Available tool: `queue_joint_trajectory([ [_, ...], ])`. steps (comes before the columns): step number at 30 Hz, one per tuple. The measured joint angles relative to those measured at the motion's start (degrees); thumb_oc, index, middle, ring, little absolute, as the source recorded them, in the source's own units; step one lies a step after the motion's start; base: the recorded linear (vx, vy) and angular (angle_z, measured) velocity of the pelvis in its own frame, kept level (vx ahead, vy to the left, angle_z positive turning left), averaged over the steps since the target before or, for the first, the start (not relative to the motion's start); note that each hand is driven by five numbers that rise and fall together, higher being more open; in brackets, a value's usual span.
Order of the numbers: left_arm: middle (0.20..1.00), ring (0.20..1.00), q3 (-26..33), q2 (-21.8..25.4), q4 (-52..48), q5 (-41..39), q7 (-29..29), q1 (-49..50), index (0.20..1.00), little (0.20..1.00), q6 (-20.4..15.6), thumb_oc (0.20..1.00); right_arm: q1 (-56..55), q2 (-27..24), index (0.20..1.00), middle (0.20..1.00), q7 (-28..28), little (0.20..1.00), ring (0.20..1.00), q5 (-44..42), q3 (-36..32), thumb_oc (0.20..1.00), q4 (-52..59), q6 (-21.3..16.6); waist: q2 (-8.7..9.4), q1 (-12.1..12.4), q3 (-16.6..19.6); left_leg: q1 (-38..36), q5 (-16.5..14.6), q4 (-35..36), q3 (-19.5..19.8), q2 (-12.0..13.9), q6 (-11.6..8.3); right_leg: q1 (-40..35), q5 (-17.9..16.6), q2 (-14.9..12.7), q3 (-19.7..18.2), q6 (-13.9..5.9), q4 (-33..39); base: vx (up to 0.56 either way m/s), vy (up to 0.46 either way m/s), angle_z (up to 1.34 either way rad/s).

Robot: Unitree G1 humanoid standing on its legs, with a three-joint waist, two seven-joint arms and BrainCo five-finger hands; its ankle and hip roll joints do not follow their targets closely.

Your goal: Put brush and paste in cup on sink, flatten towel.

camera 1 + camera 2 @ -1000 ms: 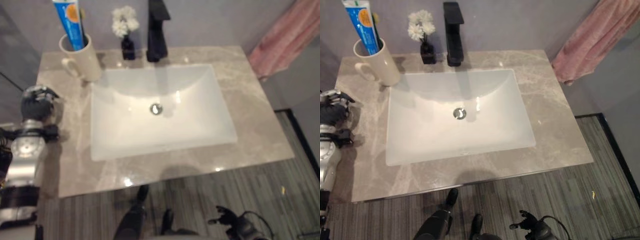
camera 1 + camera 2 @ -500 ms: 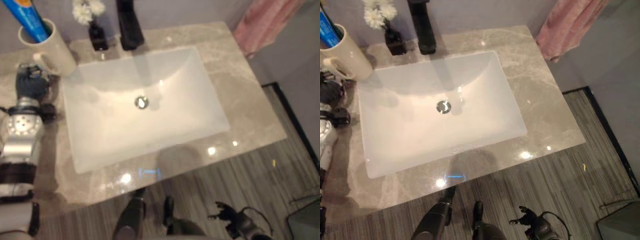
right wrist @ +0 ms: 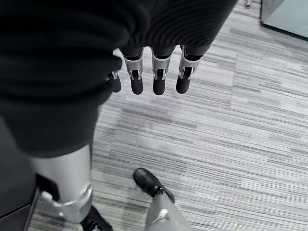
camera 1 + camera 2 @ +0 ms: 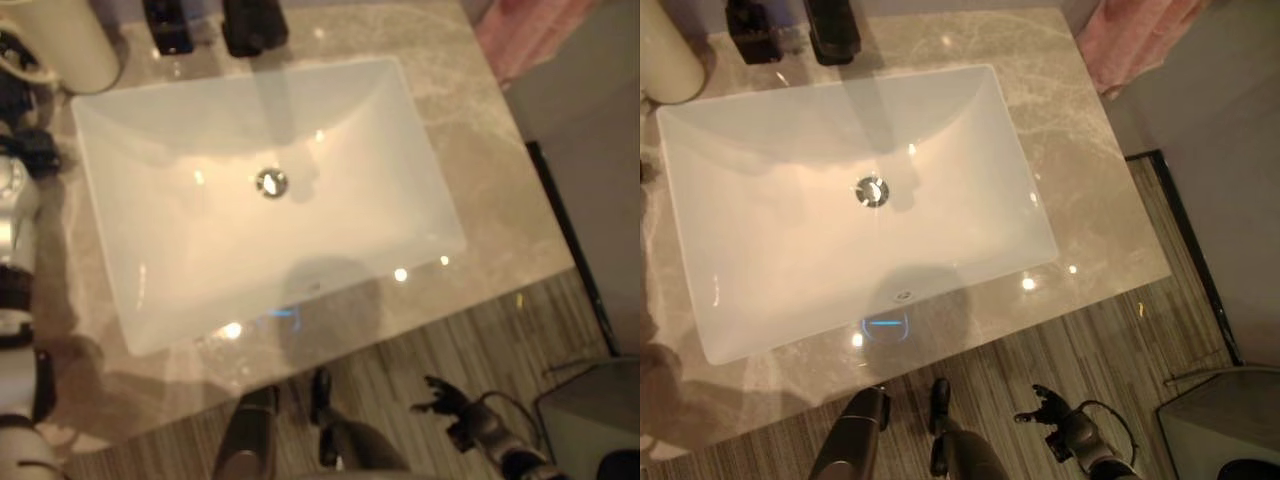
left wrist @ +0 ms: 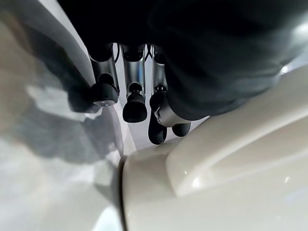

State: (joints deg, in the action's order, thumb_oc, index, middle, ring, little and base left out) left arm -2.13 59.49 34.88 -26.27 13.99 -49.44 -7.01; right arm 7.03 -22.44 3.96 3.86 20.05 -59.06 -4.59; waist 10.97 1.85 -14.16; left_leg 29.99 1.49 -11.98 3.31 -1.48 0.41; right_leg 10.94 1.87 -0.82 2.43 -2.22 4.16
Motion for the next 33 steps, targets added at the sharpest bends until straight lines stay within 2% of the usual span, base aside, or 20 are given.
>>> queue_joint_trajectory([
  [7,0.2,0.2,0.4,0.6,0.0,0.3,1.8,0.1,0.2,0.2,0.0,0.2,-0.3,0.1,1.0,1.0,0.1,1.0,1.0,0.0,1.0,1.0,-0.3,-0.1,0.32,-0.1,0.0,0.2,-0.1,-0.4,-0.8,0.2,0.16,0.1,-0.4,-0.1,-0.5,-0.12,0.2,0.01,-0.041,-0.05],
  [8,0.2,0.2,3.5,0.0,-1.6,1.3,1.9,3.4,0.2,0.2,-0.2,0.2,-0.3,0.3,1.0,1.0,0.1,1.0,1.0,0.0,1.0,1.0,-0.4,-0.1,0.17,-0.3,0.1,-0.3,-0.1,-0.4,-0.7,0.2,0.17,-0.9,-0.5,0.0,0.1,-0.11,0.3,0.01,-0.078,0.04],
  [11,0.2,0.2,5.6,-0.4,-2.9,2.0,2.1,7.0,0.2,0.2,-0.1,0.2,-0.5,0.6,1.0,1.0,0.3,1.0,1.0,0.1,1.0,1.0,-0.5,-0.1,-0.03,-0.3,0.3,-1.0,-0.1,-0.3,0.3,0.0,0.12,-2.0,-0.5,0.1,0.8,-0.07,0.7,-0.01,-0.074,0.13],
  [14,0.2,0.2,11.5,-3.6,-8.7,3.8,2.0,18.2,0.2,0.2,-0.1,0.2,-1.0,1.3,1.0,1.0,0.4,1.0,1.0,0.3,0.5,1.0,-1.0,0.0,-1.35,-0.1,1.1,-3.1,-0.2,0.0,1.8,-0.6,-0.03,-4.7,0.2,0.0,2.9,0.33,1.1,-0.03,-0.091,0.28],
  [16,0.2,0.2,14.0,-5.8,-12.7,4.3,2.0,24.9,0.2,0.2,0.1,0.2,-1.2,1.7,1.0,1.0,0.4,1.0,1.0,0.5,0.2,1.0,-1.3,0.1,-2.23,1.2,1.7,-4.0,0.1,0.4,2.9,-0.9,-0.33,-5.8,0.6,0.0,4.0,0.29,1.1,-0.06,-0.072,0.35],
  [17,0.2,0.2,16.4,-9.6,-16.3,5.1,1.6,30.6,0.2,0.2,-0.3,0.2,-1.9,1.8,1.0,1.0,0.4,1.0,1.0,0.6,-0.4,1.0,-2.3,0.0,-3.17,1.7,2.4,-5.0,0.2,1.1,3.8,-1.4,-0.59,-6.5,1.1,-0.1,5.1,0.29,1.1,-0.07,-0.052,0.41],
  [19,0.2,0.2,17.2,-12.3,-17.0,5.4,1.4,33.6,0.2,0.2,-0.2,0.2,-2.3,2.0,1.0,1.0,0.4,1.0,1.0,0.6,-1.0,1.0,-3.3,0.3,-4.18,3.5,3.6,-5.9,0.8,2.3,5.3,-1.8,-1.01,-7.4,1.6,0.0,6.8,0.59,1.1,-0.07,-0.05,0.43],
  [20,0.2,0.2,17.2,-12.3,-17.0,5.4,1.4,33.6,0.2,0.2,-0.2,0.2,-2.3,2.0,1.0,1.0,0.4,1.0,1.0,0.6,-1.0,1.0,-3.3,0.3,-4.18,3.5,3.6,-5.9,0.8,2.3,5.3,-1.8,-1.01,-7.4,1.6,0.0,6.8,0.59,1.1,-0.07,-0.036,0.28],
  [21,0.2,0.2,17.4,-12.7,-16.7,5.4,0.9,35.8,0.2,0.2,0.2,0.2,-2.4,2.0,1.0,1.0,0.3,1.0,1.0,0.6,-1.9,1.0,-3.1,0.1,-4.36,4.8,4.2,-6.4,1.1,3.0,6.3,-1.8,-1.43,-7.9,1.8,0.3,7.5,0.9,1.1,-0.07,-0.032,0.31],
  [22,0.2,0.2,19.5,-14.7,-18.8,5.3,-0.4,39.3,0.2,0.2,0.2,0.2,-2.5,2.0,1.0,1.0,0.3,1.0,1.0,0.7,-3.2,1.0,-3.1,0.1,-4.49,4.9,4.4,-7.4,1.8,3.6,7.1,-1.9,-1.59,-9.0,1.9,0.4,8.6,1.04,1.1,-0.08,-0.036,0.34],
  [26,0.2,0.2,18.9,-17.3,-24.4,5.2,-3.5,46.5,0.2,0.2,0.2,0.2,-3.2,1.5,1.0,1.0,0.0,1.0,1.0,0.8,-4.6,1.0,-3.5,0.2,-4.76,5.9,5.5,-9.2,1.9,4.3,7.6,-2.1,-1.68,-10.5,2.3,0.4,9.0,1.34,1.1,-0.04,-0.01,0.11],
  [29,0.2,0.2,18.4,-18.1,-24.4,4.9,-5.5,46.9,0.2,0.2,0.3,0.2,-3.8,1.6,1.0,1.0,0.1,1.0,1.0,0.8,-4.7,1.0,-5.1,0.2,-5.26,6.4,6.8,-10.3,2.4,5.8,8.1,-2.1,-2.07,-11.0,2.5,0.4,9.2,1.49,1.1,-0.02,0.002,0.05],
  [33,0.2,0.2,14.5,-19.4,-24.7,4.8,-7.8,46.7,0.2,0.2,0.3,0.2,-5.4,1.7,1.0,1.0,0.3,1.0,1.0,1.3,-4.7,1.0,-7.7,0.8,-6.33,6.4,8.8,-11.2,2.8,6.9,8.0,-2.2,-1.67,-11.4,2.6,0.2,9.0,1.5,1.1,0.0,0.0,-0.02],
])
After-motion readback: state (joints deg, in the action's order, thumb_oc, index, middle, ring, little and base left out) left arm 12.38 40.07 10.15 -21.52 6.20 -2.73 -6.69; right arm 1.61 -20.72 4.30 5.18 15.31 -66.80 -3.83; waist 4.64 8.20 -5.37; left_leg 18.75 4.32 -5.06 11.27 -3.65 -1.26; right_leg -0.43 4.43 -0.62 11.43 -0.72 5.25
